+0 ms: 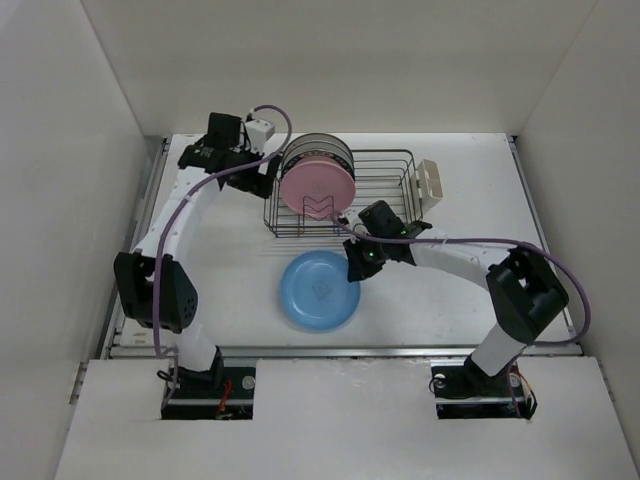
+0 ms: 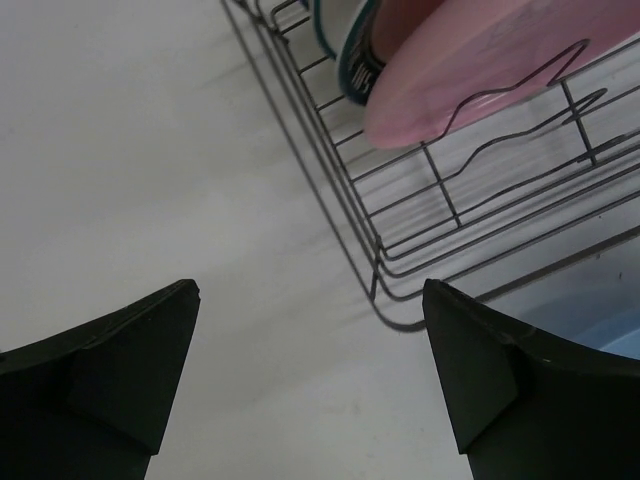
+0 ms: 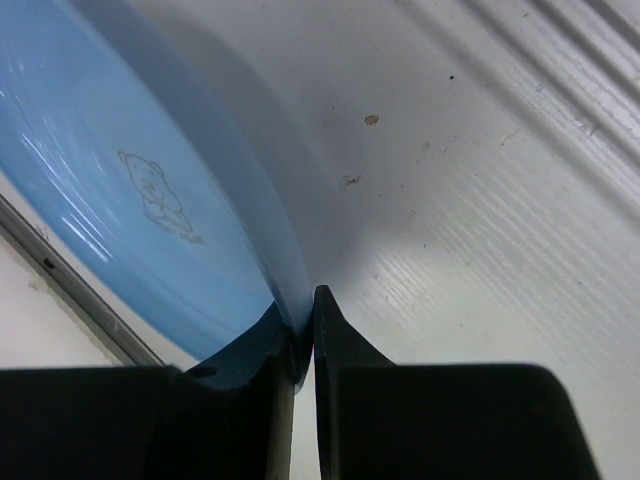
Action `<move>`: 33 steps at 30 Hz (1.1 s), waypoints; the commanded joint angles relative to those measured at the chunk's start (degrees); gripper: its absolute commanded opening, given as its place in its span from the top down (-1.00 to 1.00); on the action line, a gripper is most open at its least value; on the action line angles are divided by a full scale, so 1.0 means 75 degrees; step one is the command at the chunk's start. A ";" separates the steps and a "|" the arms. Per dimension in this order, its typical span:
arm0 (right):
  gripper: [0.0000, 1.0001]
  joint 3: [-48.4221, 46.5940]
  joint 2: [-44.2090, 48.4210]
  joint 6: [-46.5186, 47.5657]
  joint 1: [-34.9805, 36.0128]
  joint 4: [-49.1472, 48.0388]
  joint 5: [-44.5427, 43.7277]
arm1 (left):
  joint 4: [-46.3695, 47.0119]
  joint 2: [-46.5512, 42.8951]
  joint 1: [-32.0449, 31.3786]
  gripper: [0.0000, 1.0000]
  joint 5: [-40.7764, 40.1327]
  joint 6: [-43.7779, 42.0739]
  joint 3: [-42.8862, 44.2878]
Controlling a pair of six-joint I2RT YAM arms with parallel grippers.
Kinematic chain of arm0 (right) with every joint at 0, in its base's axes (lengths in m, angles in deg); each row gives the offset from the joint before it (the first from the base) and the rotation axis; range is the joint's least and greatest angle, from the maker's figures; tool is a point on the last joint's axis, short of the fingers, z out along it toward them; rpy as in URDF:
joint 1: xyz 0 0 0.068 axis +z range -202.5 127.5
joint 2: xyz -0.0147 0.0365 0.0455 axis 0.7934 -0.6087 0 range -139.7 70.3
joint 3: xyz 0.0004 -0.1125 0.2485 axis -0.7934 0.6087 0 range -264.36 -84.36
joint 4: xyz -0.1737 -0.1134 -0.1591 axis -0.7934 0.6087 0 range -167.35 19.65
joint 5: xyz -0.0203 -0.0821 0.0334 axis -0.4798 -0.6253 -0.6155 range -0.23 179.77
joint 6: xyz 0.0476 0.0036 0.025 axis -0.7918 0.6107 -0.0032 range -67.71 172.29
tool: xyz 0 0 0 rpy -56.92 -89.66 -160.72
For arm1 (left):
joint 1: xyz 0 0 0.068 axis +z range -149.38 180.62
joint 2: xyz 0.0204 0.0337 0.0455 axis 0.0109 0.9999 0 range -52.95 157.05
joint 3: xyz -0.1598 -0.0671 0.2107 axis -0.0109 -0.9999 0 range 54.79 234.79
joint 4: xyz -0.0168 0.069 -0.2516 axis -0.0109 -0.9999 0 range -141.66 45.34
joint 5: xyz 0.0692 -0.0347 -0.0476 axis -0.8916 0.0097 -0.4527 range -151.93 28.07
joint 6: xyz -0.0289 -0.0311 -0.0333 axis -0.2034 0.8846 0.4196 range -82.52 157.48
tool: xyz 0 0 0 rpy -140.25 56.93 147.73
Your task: Unload the plates from the dish rack
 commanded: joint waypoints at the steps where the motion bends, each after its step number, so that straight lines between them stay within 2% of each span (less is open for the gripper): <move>1: 0.78 -0.0240 -0.0471 -0.0275 0.0038 -0.0173 -0.0527 | 0.0720 0.0351 -0.0494 -0.86 -0.0180 -0.0387 0.0363; 2: 0.59 -0.0240 -0.0472 -0.0275 0.0038 -0.0173 -0.0679 | 0.0886 0.0445 -0.0623 -0.86 -0.0181 -0.0457 0.0363; 3: 0.32 -0.0240 -0.0553 -0.0275 0.0038 -0.0173 -0.0680 | 0.1062 0.0666 -0.0752 -0.86 -0.0309 -0.0457 0.0363; 5: 0.16 -0.0240 -0.0484 -0.0345 0.0038 -0.0173 -0.0902 | 0.1320 0.1111 -0.1161 -0.86 -0.0565 -0.0679 0.0630; 8: 0.11 -0.0240 -0.0284 -0.0345 0.0038 -0.0173 -0.1044 | 0.1321 0.1616 -0.1315 -0.74 -0.1011 -0.0680 0.1111; 10: 0.11 -0.0240 -0.0098 -0.0345 0.0038 -0.0067 -0.1230 | 0.1321 0.1979 -0.1409 -0.49 -0.1084 -0.0680 0.1509; 16: 0.11 -0.0240 -0.0097 -0.0415 0.0038 0.0073 -0.1313 | 0.1684 0.2320 -0.1480 -0.05 -0.1435 -0.0610 0.1581; 17: 0.11 -0.0240 -0.0097 -0.0416 0.0038 0.0073 -0.1313 | 0.1684 0.2402 -0.1480 0.10 -0.1435 -0.0610 0.1581; 20: 0.11 -0.0380 -0.0166 -0.0416 0.0038 0.0166 -0.1243 | 0.1684 0.2472 -0.1480 0.40 -0.1435 -0.0610 0.1581; 21: 0.11 -0.0380 -0.0167 -0.0416 0.0038 0.0167 -0.1243 | 0.1684 0.2473 -0.1480 0.63 -0.1563 -0.0610 0.1581; 24: 0.11 -0.0555 -0.0237 -0.0346 0.0038 0.0237 -0.1173 | 0.1684 0.2473 -0.1480 1.00 -0.2032 -0.0610 0.1511; 29: 0.11 -0.0860 -0.0237 -0.0205 0.0038 0.0308 -0.1067 | 0.1684 0.2379 -0.1480 1.00 -0.2547 -0.0762 0.1441; 33: 0.11 -0.1119 -0.0237 -0.0134 0.0038 0.0471 -0.0997 | 0.1755 0.1970 -0.1480 1.00 -0.2479 -0.0762 0.1359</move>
